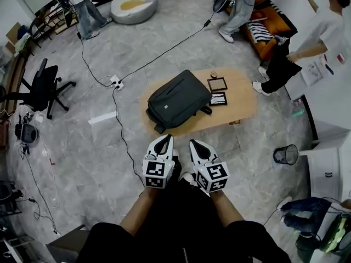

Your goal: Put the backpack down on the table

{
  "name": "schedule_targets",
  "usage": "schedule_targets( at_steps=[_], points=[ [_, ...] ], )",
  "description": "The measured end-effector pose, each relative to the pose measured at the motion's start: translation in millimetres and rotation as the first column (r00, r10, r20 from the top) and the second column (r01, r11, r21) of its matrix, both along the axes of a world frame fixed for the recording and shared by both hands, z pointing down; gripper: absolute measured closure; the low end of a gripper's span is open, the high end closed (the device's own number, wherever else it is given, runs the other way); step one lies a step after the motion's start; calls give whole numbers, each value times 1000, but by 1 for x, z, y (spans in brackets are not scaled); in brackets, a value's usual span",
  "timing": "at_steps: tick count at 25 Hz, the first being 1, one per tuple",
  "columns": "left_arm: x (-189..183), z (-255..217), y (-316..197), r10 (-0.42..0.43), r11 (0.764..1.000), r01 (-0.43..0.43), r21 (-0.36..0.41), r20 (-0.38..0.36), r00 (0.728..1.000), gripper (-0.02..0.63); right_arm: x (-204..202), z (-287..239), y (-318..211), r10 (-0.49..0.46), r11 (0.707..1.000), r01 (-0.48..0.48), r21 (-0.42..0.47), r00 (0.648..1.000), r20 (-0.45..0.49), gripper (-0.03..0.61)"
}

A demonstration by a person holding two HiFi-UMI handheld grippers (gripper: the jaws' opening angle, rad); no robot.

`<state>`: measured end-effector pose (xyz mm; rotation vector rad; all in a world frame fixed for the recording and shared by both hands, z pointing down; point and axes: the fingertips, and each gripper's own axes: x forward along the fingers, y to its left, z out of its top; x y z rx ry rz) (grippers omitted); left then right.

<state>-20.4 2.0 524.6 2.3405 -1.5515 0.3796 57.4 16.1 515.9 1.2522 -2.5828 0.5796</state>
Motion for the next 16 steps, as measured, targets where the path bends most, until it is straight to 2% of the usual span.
schedule_targets(
  at_steps=[16],
  points=[
    [13, 5, 35, 28, 1000, -27, -13, 15, 1000, 598, 8, 2, 31, -2, 1000, 2, -2, 1000, 1, 569]
  ],
)
